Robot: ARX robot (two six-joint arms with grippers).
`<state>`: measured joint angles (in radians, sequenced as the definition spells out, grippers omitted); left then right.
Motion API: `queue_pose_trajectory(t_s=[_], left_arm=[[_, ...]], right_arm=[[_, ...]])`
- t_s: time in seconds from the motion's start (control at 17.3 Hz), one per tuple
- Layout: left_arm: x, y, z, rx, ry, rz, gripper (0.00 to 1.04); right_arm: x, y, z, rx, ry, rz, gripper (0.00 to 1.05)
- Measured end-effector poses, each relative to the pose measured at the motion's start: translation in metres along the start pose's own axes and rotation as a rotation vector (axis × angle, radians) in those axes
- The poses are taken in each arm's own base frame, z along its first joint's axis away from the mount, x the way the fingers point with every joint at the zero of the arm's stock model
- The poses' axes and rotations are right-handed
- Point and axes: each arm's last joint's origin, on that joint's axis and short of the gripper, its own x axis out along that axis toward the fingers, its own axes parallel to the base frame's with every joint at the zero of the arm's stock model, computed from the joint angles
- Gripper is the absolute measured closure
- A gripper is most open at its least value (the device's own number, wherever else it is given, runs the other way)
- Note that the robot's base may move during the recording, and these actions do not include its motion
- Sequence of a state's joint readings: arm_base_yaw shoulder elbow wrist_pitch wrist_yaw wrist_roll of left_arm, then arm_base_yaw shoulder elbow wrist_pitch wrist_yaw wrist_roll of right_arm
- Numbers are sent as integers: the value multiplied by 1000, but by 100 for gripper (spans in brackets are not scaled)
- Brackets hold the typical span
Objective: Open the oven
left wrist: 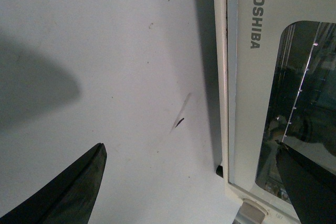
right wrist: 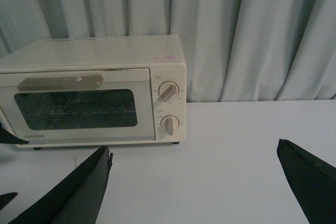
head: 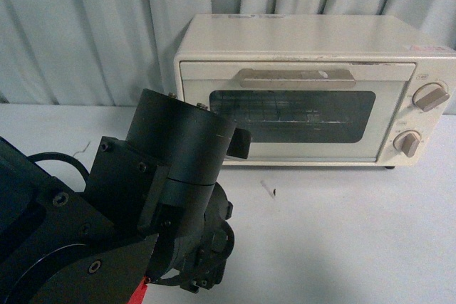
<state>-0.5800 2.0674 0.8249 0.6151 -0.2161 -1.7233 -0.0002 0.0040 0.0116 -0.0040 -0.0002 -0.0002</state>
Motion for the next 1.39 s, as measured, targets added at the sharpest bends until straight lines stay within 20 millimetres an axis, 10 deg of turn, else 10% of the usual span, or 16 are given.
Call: queue_pose_trajectory(t_s=[1.39], left_arm=[[11,18,-14,27,35,25,7]], right_arm=[[0,0,0,0,0,0,6]])
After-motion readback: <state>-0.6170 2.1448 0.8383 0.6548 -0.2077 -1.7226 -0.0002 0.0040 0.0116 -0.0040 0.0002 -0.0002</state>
